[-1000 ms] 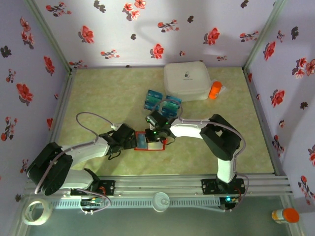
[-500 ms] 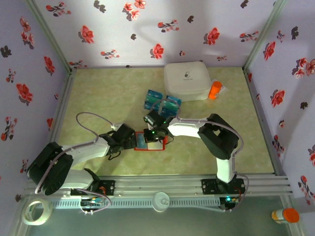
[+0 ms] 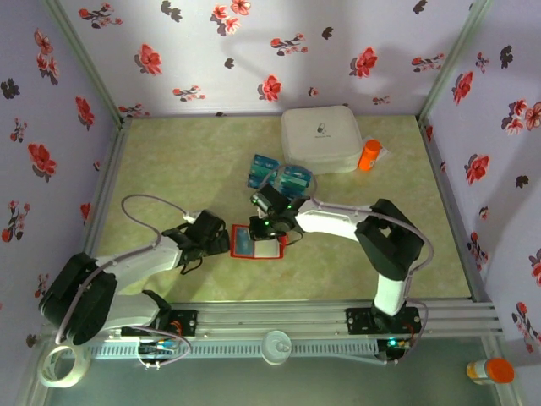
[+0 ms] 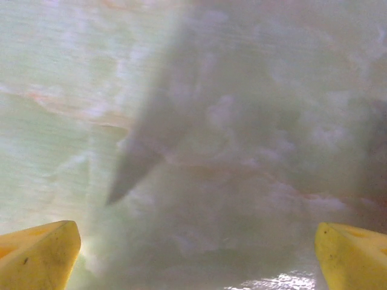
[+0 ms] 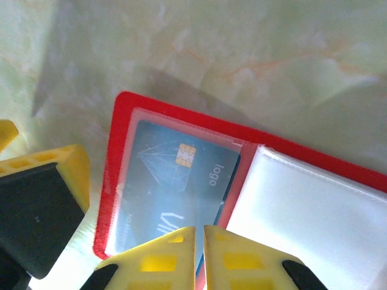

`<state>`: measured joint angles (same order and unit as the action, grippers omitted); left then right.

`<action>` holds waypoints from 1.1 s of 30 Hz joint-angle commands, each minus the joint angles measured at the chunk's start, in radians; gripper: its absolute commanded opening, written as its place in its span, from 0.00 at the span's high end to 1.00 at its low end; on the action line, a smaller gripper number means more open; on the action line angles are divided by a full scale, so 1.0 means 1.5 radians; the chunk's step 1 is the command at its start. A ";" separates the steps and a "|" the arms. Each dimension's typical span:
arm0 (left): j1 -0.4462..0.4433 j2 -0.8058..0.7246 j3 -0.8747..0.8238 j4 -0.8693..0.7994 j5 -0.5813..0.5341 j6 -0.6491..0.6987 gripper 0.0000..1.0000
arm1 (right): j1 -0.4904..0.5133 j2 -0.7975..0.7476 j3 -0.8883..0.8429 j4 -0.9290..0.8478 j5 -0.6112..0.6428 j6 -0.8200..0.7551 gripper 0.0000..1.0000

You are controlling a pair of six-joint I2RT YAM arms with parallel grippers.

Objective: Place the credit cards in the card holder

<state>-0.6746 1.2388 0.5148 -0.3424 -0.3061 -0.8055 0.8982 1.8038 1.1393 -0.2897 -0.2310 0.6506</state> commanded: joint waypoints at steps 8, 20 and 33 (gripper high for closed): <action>0.019 -0.066 0.081 -0.108 0.039 0.000 0.00 | -0.058 -0.074 -0.071 -0.006 0.003 0.021 0.87; -0.061 0.033 0.171 -0.024 0.081 -0.056 0.00 | -0.106 -0.050 -0.048 -0.041 -0.015 -0.024 0.88; -0.150 0.107 0.175 0.019 0.046 -0.066 0.00 | -0.114 -0.022 -0.039 -0.036 -0.053 -0.028 0.91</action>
<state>-0.8780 1.3762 0.7528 -0.3130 -0.1959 -0.9009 0.7288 1.7573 1.0725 -0.3389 -0.2783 0.6193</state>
